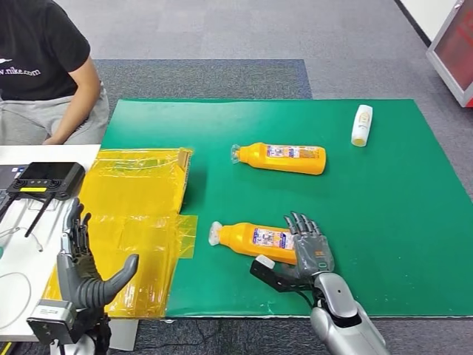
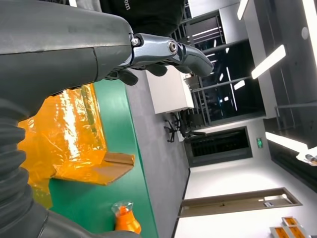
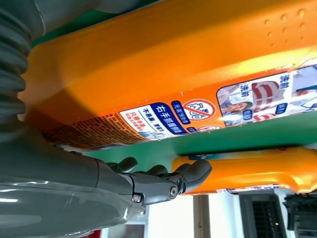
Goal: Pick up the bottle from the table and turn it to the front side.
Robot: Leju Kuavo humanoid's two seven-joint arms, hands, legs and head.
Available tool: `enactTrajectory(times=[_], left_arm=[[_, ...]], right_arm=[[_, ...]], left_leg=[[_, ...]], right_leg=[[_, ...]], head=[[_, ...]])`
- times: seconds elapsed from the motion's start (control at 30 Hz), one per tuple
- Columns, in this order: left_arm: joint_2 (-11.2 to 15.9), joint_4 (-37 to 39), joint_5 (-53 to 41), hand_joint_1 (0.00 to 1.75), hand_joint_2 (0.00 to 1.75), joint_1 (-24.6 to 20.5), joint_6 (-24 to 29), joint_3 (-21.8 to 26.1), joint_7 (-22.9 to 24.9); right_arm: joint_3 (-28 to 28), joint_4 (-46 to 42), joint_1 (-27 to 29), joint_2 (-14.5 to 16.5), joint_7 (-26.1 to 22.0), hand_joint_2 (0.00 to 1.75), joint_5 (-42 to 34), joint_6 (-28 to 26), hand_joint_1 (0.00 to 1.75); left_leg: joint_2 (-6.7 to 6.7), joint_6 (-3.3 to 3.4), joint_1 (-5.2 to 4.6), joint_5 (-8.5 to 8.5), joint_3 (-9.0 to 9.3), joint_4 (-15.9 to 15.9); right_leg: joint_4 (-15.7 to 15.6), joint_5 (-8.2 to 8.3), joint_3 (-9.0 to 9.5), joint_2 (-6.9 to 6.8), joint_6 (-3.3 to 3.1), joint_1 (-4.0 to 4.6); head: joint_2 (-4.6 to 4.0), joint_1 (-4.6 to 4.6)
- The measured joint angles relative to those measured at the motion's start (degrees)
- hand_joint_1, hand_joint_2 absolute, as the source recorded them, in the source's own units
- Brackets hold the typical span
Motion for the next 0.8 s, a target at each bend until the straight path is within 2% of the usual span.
enactTrajectory(times=[0.1,0.27,0.33,0.4,0.43,0.5,0.57,0.8], left_arm=[[-0.26,-0.06,0.07,0.0,1.75,0.03,-0.06,0.18,0.06],[-0.51,-0.06,0.47,0.0,1.75,0.03,-0.19,0.33,0.04],[-0.57,-0.05,0.64,0.0,1.75,0.03,-0.2,0.39,-0.01],[-0.62,-0.05,0.81,0.0,1.75,0.03,-0.21,0.48,-0.05],[-0.63,-0.05,0.87,0.0,1.75,0.03,-0.21,0.52,-0.05],[-0.65,-0.04,0.9,0.0,1.75,0.02,-0.21,0.61,-0.08],[-0.66,-0.04,0.92,0.0,1.75,-0.02,-0.21,0.69,-0.11],[-0.65,-0.04,1.35,0.0,1.75,-0.14,-0.21,1.0,-0.38]], right_arm=[[-0.43,0.36,-0.36,0.22,0.18,1.75,0.38,0.56,1.69],[-0.56,1.44,-1.0,0.29,-0.51,1.75,0.71,1.44,1.75],[-0.57,1.91,-1.4,0.31,-0.73,1.75,0.71,1.58,1.63],[-0.57,2.48,-1.75,0.31,-0.96,1.75,0.77,1.74,1.43],[-0.56,2.78,-1.88,0.31,-1.09,1.75,0.84,1.81,1.43],[-0.52,3.32,-2.13,0.31,-1.38,1.75,1.06,1.89,1.64],[-0.47,4.09,-2.55,0.31,-1.61,1.75,1.28,1.97,1.75],[-0.12,6.74,-3.71,0.33,-3.15,1.75,1.16,2.04,1.75]], left_leg=[[0.0,-0.01,0.0,0.0,0.01,0.0],[0.0,-0.01,0.0,0.01,0.04,0.0],[0.0,-0.01,0.0,0.01,0.07,0.0],[0.0,-0.01,0.0,0.01,0.1,0.0],[0.0,-0.01,0.0,0.01,0.11,0.0],[0.01,-0.01,0.0,0.01,0.14,0.0],[0.01,-0.02,0.0,0.0,0.18,0.0],[0.02,-0.05,0.01,-0.02,0.42,0.0]], right_leg=[[0.0,0.01,0.0,0.0,-0.01,0.0],[0.0,0.02,0.02,0.0,-0.02,0.0],[0.0,0.02,0.03,0.01,-0.02,0.0],[0.0,0.03,0.06,0.01,-0.02,0.0],[0.0,0.03,0.07,0.01,-0.02,0.0],[0.0,0.05,0.08,0.02,-0.05,0.0],[0.0,0.06,0.09,0.03,-0.07,0.01],[-0.03,0.06,0.21,0.06,-0.12,0.01]], head=[[0.0,0.0],[0.0,-0.01],[0.0,0.0],[0.0,0.0],[0.0,0.0],[0.0,0.0],[0.0,-0.01],[0.0,-0.01]])
